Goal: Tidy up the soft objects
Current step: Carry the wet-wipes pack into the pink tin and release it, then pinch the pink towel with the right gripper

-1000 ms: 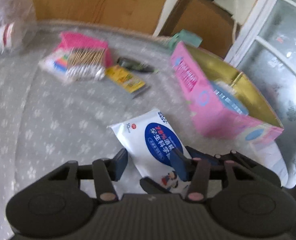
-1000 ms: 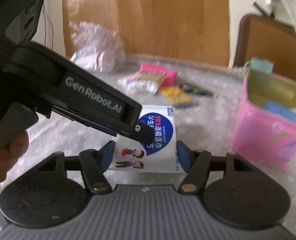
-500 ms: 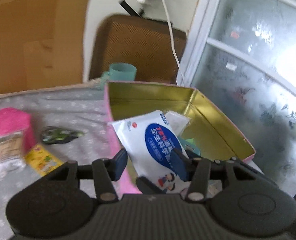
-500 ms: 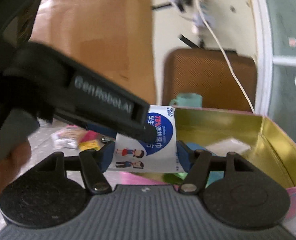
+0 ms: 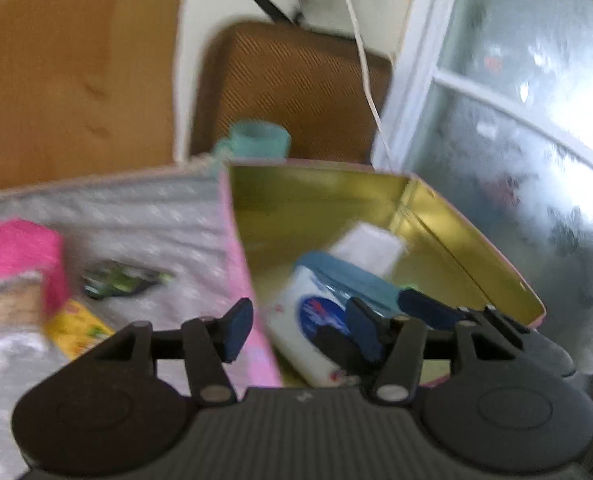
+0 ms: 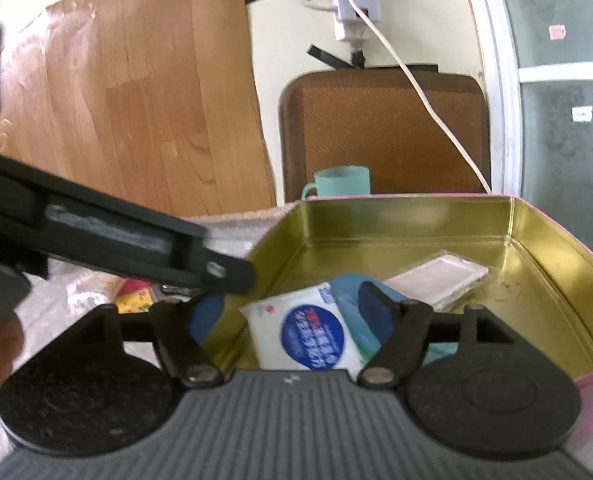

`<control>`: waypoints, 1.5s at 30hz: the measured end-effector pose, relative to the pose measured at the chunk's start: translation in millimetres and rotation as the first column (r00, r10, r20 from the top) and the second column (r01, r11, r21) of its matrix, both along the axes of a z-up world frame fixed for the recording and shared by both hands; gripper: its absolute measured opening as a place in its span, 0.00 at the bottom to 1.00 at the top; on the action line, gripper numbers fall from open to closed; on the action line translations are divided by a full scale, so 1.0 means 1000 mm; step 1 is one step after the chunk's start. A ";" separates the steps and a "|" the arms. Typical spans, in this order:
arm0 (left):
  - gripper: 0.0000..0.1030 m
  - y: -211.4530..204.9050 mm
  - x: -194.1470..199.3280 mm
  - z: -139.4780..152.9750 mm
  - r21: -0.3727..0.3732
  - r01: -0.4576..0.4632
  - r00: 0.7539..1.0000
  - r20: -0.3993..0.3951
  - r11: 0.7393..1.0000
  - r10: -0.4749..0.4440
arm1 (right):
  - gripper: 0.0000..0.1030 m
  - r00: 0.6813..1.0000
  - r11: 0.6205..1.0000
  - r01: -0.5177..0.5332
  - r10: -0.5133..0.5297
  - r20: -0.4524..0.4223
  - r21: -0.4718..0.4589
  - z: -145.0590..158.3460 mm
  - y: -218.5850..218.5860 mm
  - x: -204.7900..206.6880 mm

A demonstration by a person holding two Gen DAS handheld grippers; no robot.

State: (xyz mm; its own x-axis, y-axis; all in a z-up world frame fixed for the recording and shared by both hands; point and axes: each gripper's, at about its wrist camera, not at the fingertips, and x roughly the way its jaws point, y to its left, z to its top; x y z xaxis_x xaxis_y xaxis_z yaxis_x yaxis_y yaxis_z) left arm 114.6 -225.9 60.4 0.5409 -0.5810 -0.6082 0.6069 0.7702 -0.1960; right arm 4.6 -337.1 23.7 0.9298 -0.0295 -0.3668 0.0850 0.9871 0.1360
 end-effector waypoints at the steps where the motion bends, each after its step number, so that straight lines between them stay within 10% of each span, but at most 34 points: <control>1: 0.54 0.010 -0.002 0.004 -0.012 -0.014 1.000 0.024 1.000 0.014 | 0.66 1.000 1.000 -0.009 0.009 0.009 -0.004 0.003 0.005 -0.001; 8: 0.53 0.124 0.013 -0.006 -0.007 -0.276 0.958 0.074 0.961 0.276 | 0.59 0.985 0.985 -0.171 0.171 0.035 0.001 0.026 0.067 0.012; 16: 0.53 0.241 0.055 -0.066 0.182 -0.569 0.822 0.122 0.802 0.556 | 0.59 0.940 0.947 -0.320 0.319 -0.124 0.006 0.011 0.159 0.099; 20: 0.58 0.266 0.065 -0.081 0.192 -0.617 0.787 0.135 0.763 0.602 | 0.59 0.935 0.951 -0.309 0.304 -0.180 0.001 0.007 0.186 0.160; 28: 0.62 0.274 0.066 -0.086 0.133 -0.602 0.798 0.091 0.787 0.595 | 0.69 0.899 0.973 -0.080 0.163 -0.407 0.215 -0.030 0.156 0.285; 31: 0.62 0.275 0.068 -0.086 0.121 -0.602 0.799 0.084 0.790 0.596 | 0.23 0.856 0.942 -0.059 0.217 -0.469 0.329 -0.047 0.153 0.300; 37: 0.63 0.276 0.068 -0.086 0.110 -0.598 0.801 0.077 0.794 0.593 | 0.13 0.975 0.980 -0.137 0.158 -0.156 0.141 0.020 0.178 0.253; 45: 0.63 0.277 0.065 -0.085 0.101 -0.603 0.798 0.074 0.791 0.598 | 0.13 0.925 0.917 -0.378 0.380 -0.007 -0.127 0.058 0.210 0.132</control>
